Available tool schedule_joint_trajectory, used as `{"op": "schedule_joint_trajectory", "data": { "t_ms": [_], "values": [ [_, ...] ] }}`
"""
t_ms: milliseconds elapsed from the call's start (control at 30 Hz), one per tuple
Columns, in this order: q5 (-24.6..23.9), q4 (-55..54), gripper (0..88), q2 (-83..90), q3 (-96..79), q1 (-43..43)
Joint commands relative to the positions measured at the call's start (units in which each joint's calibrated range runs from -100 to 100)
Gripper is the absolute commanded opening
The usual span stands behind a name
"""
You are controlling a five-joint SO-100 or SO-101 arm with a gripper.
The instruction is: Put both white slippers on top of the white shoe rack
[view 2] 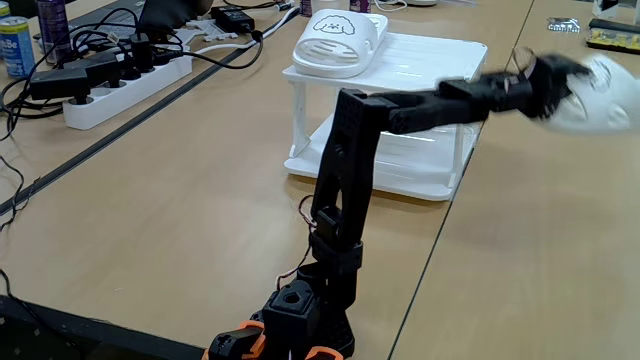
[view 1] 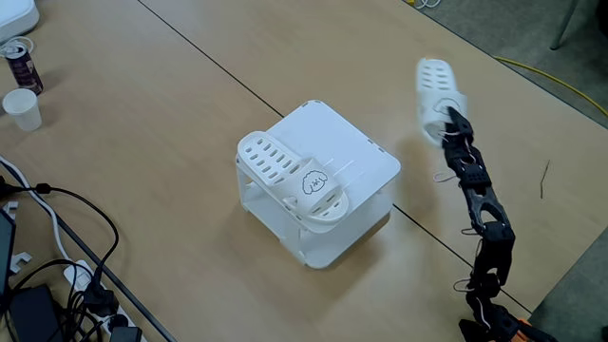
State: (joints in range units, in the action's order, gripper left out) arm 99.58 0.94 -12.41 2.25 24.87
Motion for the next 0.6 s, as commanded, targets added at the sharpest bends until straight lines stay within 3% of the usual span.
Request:
{"op": "schedule_joint_trajectory", "data": {
  "t_ms": [0, 567],
  "values": [
    [0.4, 1.6, 0.7, 7.1, 10.2, -5.5],
    [0.4, 1.6, 0.7, 7.2, 10.3, -24.9]
  ]
}}
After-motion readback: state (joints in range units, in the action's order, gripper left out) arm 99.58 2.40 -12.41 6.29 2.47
